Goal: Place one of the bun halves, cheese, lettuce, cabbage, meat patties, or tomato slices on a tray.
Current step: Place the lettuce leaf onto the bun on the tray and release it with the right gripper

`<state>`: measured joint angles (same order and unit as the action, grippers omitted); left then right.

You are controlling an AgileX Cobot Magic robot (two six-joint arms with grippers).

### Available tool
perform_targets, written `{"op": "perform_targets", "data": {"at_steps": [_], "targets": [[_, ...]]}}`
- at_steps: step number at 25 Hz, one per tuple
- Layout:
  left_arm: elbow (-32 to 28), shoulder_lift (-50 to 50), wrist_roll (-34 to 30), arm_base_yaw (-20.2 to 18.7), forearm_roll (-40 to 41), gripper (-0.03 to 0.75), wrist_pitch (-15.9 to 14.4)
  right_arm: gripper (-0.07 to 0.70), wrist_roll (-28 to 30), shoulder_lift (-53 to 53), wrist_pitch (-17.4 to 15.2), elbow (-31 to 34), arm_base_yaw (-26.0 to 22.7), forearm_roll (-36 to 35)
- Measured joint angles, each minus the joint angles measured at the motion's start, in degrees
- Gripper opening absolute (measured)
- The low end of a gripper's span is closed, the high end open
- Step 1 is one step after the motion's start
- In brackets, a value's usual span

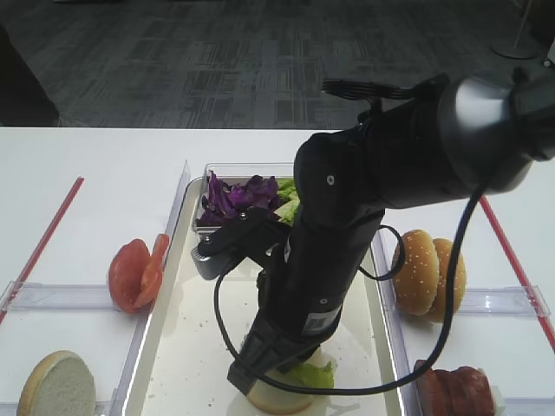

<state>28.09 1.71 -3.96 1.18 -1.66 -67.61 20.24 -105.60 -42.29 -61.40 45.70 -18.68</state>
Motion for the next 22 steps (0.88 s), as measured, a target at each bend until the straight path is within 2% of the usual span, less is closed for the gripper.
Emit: {"op": "perform_targets", "data": {"at_steps": [14,17,22], "targets": [[0.0,0.0,0.0,0.0,0.0,0.366,0.0,0.055,0.56,-0.66,2.11,0.0,0.0,-0.13],[0.0,0.0,0.0,0.0,0.0,0.366,0.0,0.096,0.56,-0.66,2.11,0.0,0.0,-0.24],[0.0,0.0,0.0,0.0,0.0,0.366,0.0,0.219,0.56,-0.66,2.11,0.0,0.0,-0.33]]}}
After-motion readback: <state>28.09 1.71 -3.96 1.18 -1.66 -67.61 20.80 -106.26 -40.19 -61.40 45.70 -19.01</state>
